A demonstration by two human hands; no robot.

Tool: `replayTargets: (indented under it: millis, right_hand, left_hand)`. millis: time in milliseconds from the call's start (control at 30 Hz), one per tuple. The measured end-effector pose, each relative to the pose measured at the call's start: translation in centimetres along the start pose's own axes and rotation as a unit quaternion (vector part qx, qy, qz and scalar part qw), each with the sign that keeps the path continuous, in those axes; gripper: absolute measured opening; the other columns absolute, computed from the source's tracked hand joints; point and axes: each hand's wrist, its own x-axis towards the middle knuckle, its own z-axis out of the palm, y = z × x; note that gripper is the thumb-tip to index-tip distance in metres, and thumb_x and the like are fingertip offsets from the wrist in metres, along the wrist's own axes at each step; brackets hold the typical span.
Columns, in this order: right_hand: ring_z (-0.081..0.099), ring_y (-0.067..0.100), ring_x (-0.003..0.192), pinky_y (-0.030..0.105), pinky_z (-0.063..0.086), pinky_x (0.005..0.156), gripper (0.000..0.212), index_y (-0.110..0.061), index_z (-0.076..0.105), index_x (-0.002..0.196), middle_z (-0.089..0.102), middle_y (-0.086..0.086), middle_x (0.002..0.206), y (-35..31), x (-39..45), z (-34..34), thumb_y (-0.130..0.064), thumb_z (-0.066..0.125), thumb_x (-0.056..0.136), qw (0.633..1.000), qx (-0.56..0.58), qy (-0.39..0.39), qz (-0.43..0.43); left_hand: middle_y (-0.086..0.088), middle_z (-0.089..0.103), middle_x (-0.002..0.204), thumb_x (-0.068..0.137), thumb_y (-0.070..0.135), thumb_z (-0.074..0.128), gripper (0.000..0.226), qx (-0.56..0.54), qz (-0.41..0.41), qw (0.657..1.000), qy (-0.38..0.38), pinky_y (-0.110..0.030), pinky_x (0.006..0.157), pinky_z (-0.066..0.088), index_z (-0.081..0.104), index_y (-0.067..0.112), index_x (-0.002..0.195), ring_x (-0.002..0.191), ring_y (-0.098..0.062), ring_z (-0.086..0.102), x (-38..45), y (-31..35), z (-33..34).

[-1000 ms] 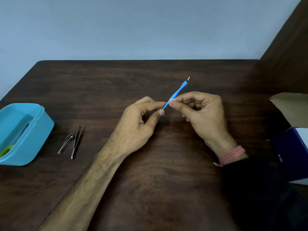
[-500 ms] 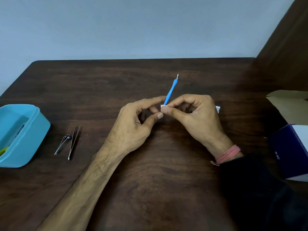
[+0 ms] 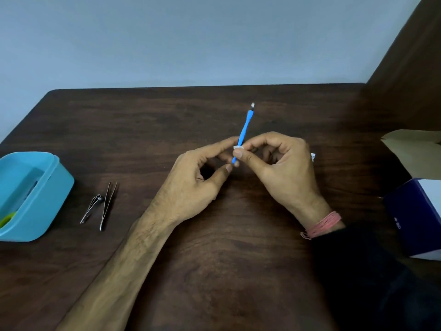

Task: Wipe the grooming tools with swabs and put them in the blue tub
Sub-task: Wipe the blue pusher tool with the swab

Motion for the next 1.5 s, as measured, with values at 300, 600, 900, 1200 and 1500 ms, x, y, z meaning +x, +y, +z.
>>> replayTargets:
  millis: [300, 600, 900, 1200, 1500]
  right_hand:
    - [0.057, 0.016, 0.063, 0.021, 0.039, 0.064, 0.006, -0.022, 0.087, 0.087, 0.074, -0.011, 0.082, -0.2, -0.5, 1.1, -0.022, 0.093, 0.087, 0.990, -0.108, -0.001, -0.091]
    - [0.057, 0.014, 0.051, 0.024, 0.043, 0.056, 0.007, -0.025, 0.085, 0.088, 0.073, -0.012, 0.089, -0.6, -0.8, 1.0, -0.023, 0.091, 0.087, 0.984, -0.141, -0.005, -0.108]
    - [0.060, 0.018, 0.043, 0.025, 0.042, 0.045, 0.004, -0.024, 0.082, 0.095, 0.077, -0.011, 0.090, -0.7, -1.0, 1.3, -0.025, 0.085, 0.096, 0.992, -0.101, -0.036, -0.059]
    - [0.064, 0.023, 0.050, 0.043, 0.052, 0.050, 0.009, -0.024, 0.078, 0.101, 0.080, -0.021, 0.097, -0.6, -0.6, 1.3, -0.031, 0.074, 0.106, 0.991, -0.101, -0.082, -0.015]
    - [0.058, 0.013, 0.082, 0.039, 0.047, 0.073, 0.018, -0.018, 0.057, 0.103, 0.055, -0.012, 0.091, -1.1, -0.8, 1.5, -0.026, 0.052, 0.117, 0.981, -0.131, -0.120, -0.076]
  left_hand:
    - [-0.008, 0.083, 0.097, 0.116, 0.030, 0.057, 0.022, -0.120, -0.075, 0.989, 0.052, -0.031, 0.047, 0.054, 0.063, 0.011, 0.109, 0.078, -0.029, 0.083, 0.2, 1.1, 0.5]
    - [-0.009, 0.084, 0.098, 0.117, 0.026, 0.055, 0.027, -0.170, -0.095, 0.978, 0.071, -0.028, 0.044, 0.058, 0.064, 0.001, 0.114, 0.091, -0.023, 0.085, 0.2, 1.6, 0.4]
    - [0.008, 0.080, 0.132, 0.118, 0.023, 0.052, 0.021, -0.163, -0.065, 0.981, 0.082, -0.033, 0.069, 0.065, 0.067, 0.010, 0.111, 0.109, -0.021, 0.081, 0.6, 1.3, 0.4]
    - [-0.001, 0.085, 0.114, 0.116, 0.022, 0.059, 0.016, -0.155, -0.060, 0.980, 0.111, -0.037, 0.064, 0.065, 0.066, 0.011, 0.108, 0.102, -0.022, 0.081, 0.3, 1.2, 0.5]
    - [-0.003, 0.077, 0.104, 0.115, 0.022, 0.060, 0.015, -0.106, -0.004, 0.981, 0.163, -0.035, 0.055, 0.062, 0.069, 0.010, 0.111, 0.078, -0.015, 0.073, 0.4, 1.1, 0.7]
